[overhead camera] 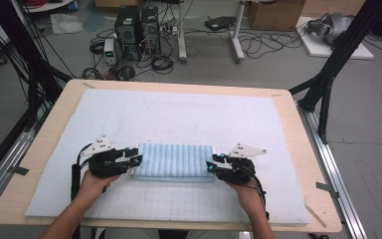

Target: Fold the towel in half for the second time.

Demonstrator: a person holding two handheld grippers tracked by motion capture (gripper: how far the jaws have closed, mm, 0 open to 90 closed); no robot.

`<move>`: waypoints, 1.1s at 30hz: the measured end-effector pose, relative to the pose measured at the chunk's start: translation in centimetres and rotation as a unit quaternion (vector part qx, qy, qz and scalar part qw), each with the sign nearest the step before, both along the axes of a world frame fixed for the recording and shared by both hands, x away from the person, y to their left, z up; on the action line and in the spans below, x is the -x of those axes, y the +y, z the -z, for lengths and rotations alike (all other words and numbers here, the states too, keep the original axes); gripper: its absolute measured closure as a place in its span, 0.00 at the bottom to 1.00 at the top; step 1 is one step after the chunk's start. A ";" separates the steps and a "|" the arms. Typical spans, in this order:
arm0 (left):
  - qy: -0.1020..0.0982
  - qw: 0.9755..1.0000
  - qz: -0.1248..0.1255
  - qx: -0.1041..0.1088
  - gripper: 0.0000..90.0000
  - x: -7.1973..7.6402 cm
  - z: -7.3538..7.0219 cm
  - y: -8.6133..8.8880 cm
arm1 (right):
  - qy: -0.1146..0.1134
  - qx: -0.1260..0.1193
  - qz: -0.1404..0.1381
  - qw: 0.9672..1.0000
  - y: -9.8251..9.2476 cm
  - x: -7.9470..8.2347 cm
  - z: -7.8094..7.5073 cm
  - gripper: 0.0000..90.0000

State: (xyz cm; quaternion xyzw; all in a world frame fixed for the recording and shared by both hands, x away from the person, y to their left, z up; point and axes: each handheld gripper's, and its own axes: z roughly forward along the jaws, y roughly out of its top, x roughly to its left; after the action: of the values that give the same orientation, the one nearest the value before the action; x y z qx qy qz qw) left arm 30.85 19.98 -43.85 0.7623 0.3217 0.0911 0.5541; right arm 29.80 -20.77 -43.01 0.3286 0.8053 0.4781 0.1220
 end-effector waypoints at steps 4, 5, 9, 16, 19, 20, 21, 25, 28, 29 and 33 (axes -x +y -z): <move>0.027 0.998 0.011 -0.051 0.76 0.1 0.4 -0.7 | 0.012 0.056 -0.020 0.998 0.9 0.0 0.8 0.67; 0.034 0.997 0.013 -0.063 0.78 0.1 0.5 -0.8 | 0.019 0.065 -0.025 0.997 1.0 0.1 0.9 0.67; 0.052 0.994 0.024 -0.092 0.80 0.2 0.9 -0.9 | 0.020 0.082 -0.037 0.996 1.0 0.2 1.1 0.67; 0.018 0.999 -0.002 -0.050 0.65 -0.2 0.1 0.2 | 0.010 0.001 -0.009 1.000 -1.0 0.3 0.0 0.49; -0.015 0.999 -0.029 -0.008 0.56 -0.6 -0.4 1.0 | -0.002 -0.019 0.043 0.999 -2.3 0.2 -0.4 0.37; -0.017 0.999 -0.038 0.008 0.53 -0.7 -0.5 1.2 | -0.003 -0.017 0.059 0.998 -2.8 0.2 -0.5 0.35; -0.023 0.999 -0.045 0.015 0.53 -0.8 -0.6 1.4 | -0.005 -0.009 0.073 0.997 -3.1 0.1 -0.5 0.32; -0.050 0.996 -0.074 0.030 0.38 -0.9 -1.0 2.0 | -0.023 0.031 0.124 0.991 -4.3 0.3 -0.5 0.22; -0.058 0.993 -0.095 0.025 0.25 -1.0 -1.2 2.8 | -0.037 0.031 0.160 0.986 -5.3 0.5 -0.8 0.16; -0.062 0.993 -0.101 0.028 0.23 -1.1 -1.2 3.1 | -0.039 0.028 0.169 0.984 -5.6 0.5 -0.9 0.15; -0.070 0.990 -0.114 0.035 0.23 -1.1 -1.6 4.5 | -0.048 0.019 0.191 0.980 -7.0 1.0 -1.3 0.13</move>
State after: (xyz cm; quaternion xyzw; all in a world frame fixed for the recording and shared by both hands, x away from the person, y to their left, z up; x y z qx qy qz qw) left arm 31.98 24.44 -42.28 0.6926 0.3697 0.1953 0.5878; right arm 28.76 -27.76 -41.69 0.4508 0.7298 0.4458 0.2559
